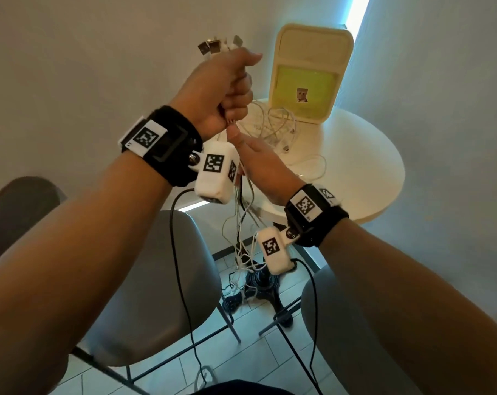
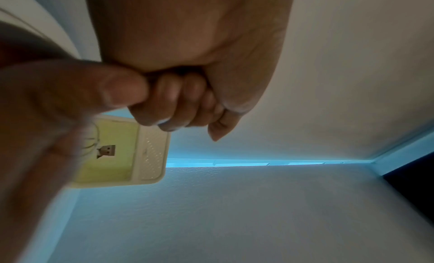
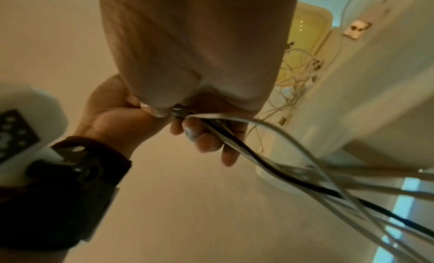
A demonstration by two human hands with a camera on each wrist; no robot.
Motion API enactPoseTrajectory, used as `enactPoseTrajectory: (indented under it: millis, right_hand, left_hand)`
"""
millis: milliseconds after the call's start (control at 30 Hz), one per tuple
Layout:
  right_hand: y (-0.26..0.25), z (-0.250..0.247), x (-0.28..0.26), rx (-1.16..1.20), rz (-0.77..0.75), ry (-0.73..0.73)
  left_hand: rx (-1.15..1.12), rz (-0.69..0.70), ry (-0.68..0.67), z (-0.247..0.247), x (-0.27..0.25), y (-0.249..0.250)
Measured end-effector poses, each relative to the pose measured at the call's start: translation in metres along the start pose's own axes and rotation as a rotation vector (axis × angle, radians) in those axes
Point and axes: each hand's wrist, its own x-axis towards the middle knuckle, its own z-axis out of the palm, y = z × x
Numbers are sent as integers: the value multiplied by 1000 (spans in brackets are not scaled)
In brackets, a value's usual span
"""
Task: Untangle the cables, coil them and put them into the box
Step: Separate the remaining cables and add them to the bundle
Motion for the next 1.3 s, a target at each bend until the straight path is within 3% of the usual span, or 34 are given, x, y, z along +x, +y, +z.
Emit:
enactPoseTrajectory:
  millis: [233,400,533,567,700,833,933,1000,1100,1200,1233,1300]
  right_hand:
    - [11,8,-9,-22,39,-7]
    - [-3,-37,-4,-343,58,-180]
    - [-57,-68,1,-120,-90,146]
    - [-72,-66,2,-118,-109,145]
    - [-90,-34,4,-625,-150,-18]
    - [-91,-37,7,-794,-196,-105]
    - [-92,-48,6,-669,-221,-66]
    - [-81,-58,7,-551,-227,66]
    - [-49,-93,14,-648,-128,247]
    - [-9,-121,7,-1032,253,-59]
    - [5,-125,2,-1132,324,-142]
    - [26,-128,-6,-1178,334,-165]
  left_hand:
    - [43,5,92,-1,-12,-17]
    - [59,91,110,-3,-21,-28]
    - [155,76,108,5,-28,-42]
    - [184,69,95,10,-30,-47]
    - [248,88,154,32,-30,-61]
    - [339,122,246,27,-30,-66]
    - [294,129,203,24,-31,-60]
    - [241,113,163,22,-30,-55]
    - [178,81,166,11,-28,-53]
    - [160,82,192,4,-27,-54]
    - [154,83,197,3,-26,-54]
    - [138,82,195,4,-24,-54]
